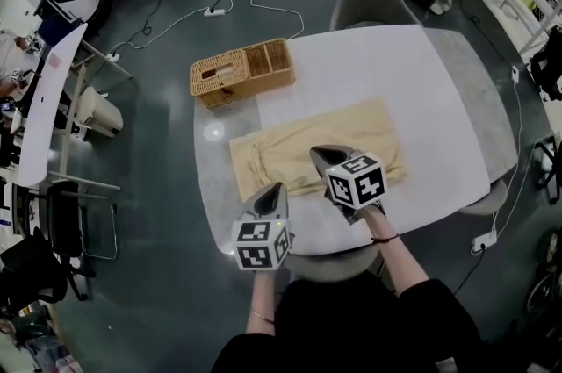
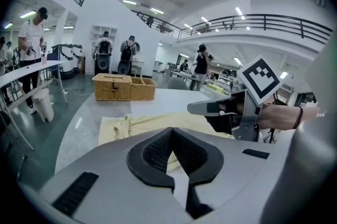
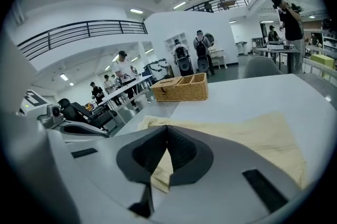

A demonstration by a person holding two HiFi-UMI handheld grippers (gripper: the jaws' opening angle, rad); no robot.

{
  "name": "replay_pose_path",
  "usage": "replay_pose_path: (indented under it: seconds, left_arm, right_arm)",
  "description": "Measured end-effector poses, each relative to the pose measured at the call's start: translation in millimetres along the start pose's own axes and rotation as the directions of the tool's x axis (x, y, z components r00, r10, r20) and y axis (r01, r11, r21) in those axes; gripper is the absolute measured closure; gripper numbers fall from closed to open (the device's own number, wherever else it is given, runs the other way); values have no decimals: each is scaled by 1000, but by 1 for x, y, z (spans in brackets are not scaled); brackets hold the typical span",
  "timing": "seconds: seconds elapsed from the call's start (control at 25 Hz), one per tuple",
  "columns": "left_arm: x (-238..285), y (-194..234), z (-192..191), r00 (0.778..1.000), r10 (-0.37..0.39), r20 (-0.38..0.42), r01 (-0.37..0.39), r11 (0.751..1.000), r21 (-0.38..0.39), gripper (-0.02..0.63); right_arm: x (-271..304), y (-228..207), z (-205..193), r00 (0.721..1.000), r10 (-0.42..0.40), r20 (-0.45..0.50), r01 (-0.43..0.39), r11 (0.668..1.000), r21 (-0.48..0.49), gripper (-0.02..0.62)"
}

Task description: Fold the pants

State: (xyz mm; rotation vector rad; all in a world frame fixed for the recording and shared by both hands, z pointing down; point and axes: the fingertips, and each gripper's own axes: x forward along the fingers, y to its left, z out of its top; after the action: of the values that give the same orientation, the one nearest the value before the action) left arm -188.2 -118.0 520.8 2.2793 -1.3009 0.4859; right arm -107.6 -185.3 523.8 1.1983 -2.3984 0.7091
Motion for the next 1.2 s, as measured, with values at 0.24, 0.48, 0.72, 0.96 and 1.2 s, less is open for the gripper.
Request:
replay_pose_path:
  seconds: [0.24, 0.48, 0.72, 0.96, 1.2]
  left_arm:
    - [18, -24, 9, 1000, -19, -6, 19, 1000, 19, 598]
    - [40, -44, 14, 999, -36, -15, 36, 999, 38, 598]
    - [64, -60, 16, 998, -54, -39, 56, 997, 45, 598]
    - [89, -74, 12, 995, -74, -69, 77, 996, 47, 598]
    - [105, -78, 7, 992, -80, -98, 84, 996, 40, 598]
  right_arm:
    - [-25, -40, -2, 1000, -27, 10, 27, 998, 50, 580]
    - [-44, -81, -8, 997, -70, 10, 69, 994, 84, 580]
    - [-60, -122, -15, 994, -112, 9, 110, 983, 147, 580]
    - [-74, -169, -26, 980, -198, -9, 197, 965, 173, 578]
    - [-78, -208, -40, 965, -260, -42, 262, 940, 217, 555]
